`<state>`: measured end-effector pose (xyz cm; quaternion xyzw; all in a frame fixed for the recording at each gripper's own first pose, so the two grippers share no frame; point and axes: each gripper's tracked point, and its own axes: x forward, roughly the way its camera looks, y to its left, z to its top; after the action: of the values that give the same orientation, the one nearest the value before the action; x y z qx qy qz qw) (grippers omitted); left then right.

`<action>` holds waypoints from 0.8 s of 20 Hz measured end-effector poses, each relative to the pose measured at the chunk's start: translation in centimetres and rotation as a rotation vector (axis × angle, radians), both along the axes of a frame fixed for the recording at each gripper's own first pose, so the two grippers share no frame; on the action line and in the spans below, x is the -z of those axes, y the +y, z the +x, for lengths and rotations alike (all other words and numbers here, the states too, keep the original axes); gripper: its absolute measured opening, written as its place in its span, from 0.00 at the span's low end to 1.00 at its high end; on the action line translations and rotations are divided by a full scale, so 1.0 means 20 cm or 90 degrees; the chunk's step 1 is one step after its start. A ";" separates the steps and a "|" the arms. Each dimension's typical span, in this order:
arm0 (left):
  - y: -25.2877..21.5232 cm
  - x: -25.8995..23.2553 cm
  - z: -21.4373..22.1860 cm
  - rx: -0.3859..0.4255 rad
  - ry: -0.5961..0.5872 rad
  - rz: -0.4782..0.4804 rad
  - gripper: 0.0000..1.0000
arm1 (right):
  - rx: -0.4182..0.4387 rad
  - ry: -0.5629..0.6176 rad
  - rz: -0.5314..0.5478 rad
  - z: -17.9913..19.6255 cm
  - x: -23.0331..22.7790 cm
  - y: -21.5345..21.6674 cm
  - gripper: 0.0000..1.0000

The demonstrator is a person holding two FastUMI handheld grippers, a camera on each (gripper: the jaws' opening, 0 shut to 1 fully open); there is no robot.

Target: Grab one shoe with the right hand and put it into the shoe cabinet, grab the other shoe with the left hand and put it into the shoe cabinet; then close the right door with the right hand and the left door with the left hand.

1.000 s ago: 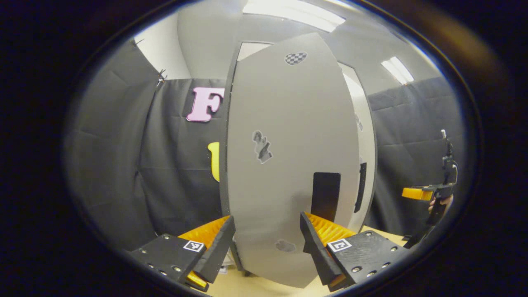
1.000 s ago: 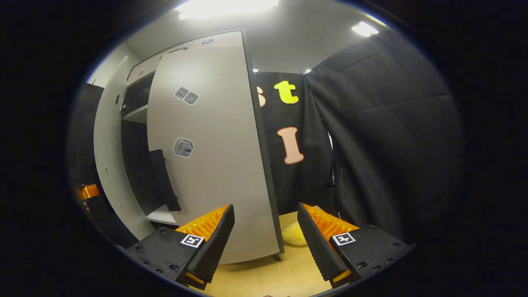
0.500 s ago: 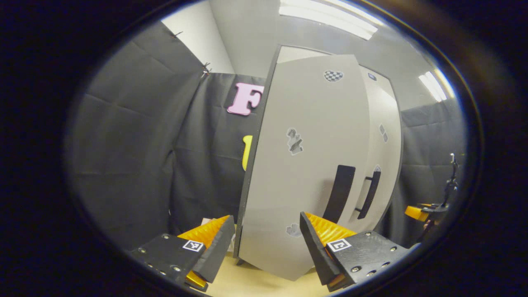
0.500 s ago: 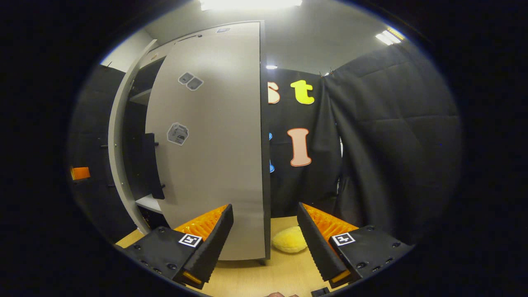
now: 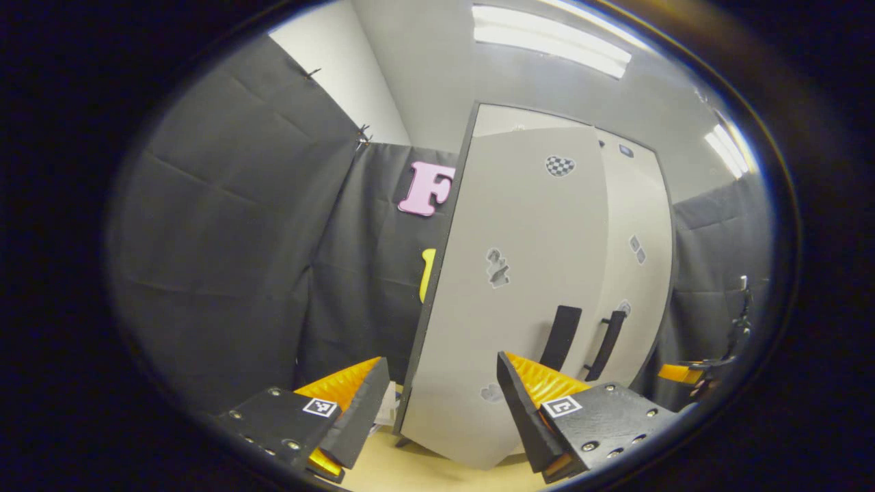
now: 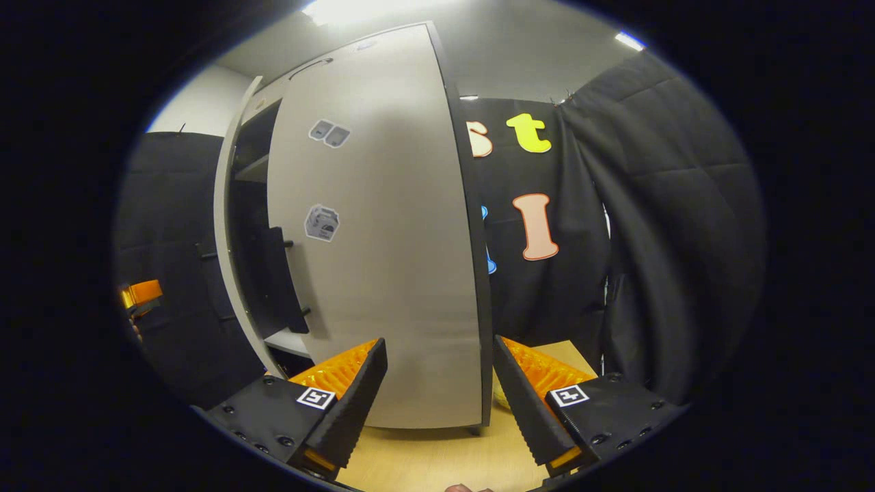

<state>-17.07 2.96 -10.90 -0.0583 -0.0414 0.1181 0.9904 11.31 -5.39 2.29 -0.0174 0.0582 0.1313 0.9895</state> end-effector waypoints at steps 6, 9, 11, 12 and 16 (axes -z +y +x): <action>0.01 -0.02 0.11 0.035 -0.005 0.025 0.92 | 0.000 0.006 -0.024 -0.05 0.03 0.08 0.98; 0.00 0.02 0.16 0.048 0.005 0.028 0.95 | 0.026 0.001 -0.026 -0.05 0.04 0.07 0.98; -0.01 0.03 0.19 0.064 0.012 0.035 0.95 | 0.028 0.012 -0.015 -0.04 0.06 0.10 0.98; -0.02 0.04 0.22 0.069 0.015 0.037 0.93 | 0.033 0.006 -0.008 -0.03 0.04 0.11 0.98; -0.08 0.12 0.29 0.104 0.034 0.040 0.95 | 0.049 -0.005 0.010 -0.03 0.02 0.13 0.98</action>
<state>-11.32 1.40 -13.25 -0.0276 -0.0141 0.0374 0.9988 10.68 -2.77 1.79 -0.0076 0.0542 0.0936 0.9941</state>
